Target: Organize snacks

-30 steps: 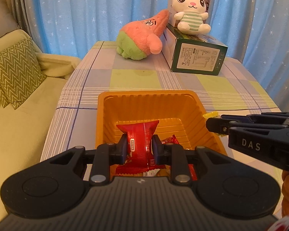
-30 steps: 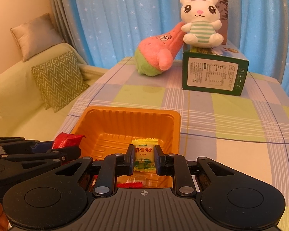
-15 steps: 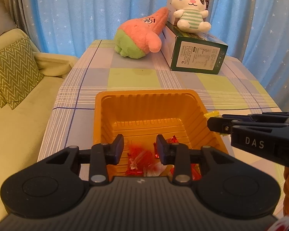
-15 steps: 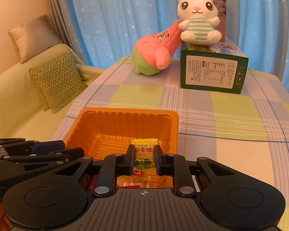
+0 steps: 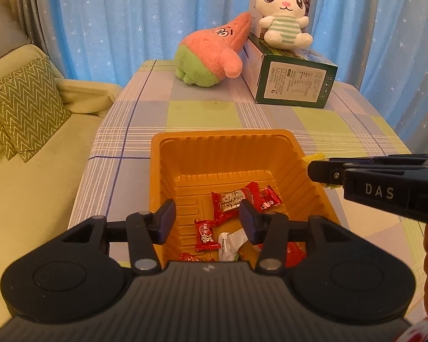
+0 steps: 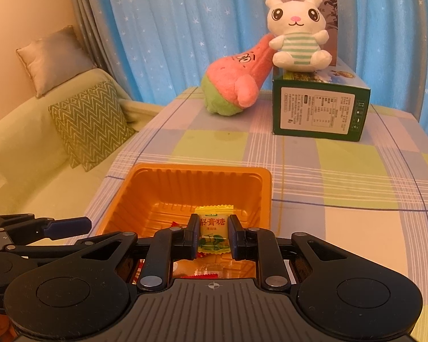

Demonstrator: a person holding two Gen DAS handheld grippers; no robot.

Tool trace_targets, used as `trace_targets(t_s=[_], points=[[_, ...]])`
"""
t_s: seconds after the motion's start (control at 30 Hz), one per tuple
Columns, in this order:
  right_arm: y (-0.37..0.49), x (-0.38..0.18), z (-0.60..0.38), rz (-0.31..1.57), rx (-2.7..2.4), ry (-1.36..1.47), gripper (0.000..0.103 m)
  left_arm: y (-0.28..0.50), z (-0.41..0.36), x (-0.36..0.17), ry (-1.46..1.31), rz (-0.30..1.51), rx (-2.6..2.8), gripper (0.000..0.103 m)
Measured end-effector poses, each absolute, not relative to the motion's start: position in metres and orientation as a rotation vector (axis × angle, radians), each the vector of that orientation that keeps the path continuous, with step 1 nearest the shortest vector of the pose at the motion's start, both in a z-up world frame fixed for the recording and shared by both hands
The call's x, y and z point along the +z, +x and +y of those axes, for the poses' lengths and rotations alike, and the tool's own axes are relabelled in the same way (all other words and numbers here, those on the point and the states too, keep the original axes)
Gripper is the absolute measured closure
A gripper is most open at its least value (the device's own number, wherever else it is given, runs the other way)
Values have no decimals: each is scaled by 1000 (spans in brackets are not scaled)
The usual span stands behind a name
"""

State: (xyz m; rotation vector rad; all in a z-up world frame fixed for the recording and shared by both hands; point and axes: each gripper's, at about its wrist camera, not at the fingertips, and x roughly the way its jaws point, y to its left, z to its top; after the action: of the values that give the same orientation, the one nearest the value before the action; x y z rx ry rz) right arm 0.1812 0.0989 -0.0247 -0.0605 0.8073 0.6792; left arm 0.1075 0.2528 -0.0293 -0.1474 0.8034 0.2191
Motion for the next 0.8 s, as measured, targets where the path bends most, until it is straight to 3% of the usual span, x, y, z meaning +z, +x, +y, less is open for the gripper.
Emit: trace_targets(t_s=[0.3, 0.47, 0.5, 0.57, 0.8], points=[[182, -22, 104, 814, 687, -49, 82, 100, 261, -27, -147, 800, 237, 49], [187, -23, 106, 838, 705, -16, 81, 92, 268, -30, -153, 806, 262, 27], [188, -23, 106, 838, 700, -8, 78, 91, 270, -30, -153, 807, 266, 25], [190, -23, 102, 836, 693, 17, 32, 86, 272, -32, -155, 808, 273, 20], [187, -21, 86, 834, 673, 43, 30, 75, 272, -34, -169, 801, 287, 12]])
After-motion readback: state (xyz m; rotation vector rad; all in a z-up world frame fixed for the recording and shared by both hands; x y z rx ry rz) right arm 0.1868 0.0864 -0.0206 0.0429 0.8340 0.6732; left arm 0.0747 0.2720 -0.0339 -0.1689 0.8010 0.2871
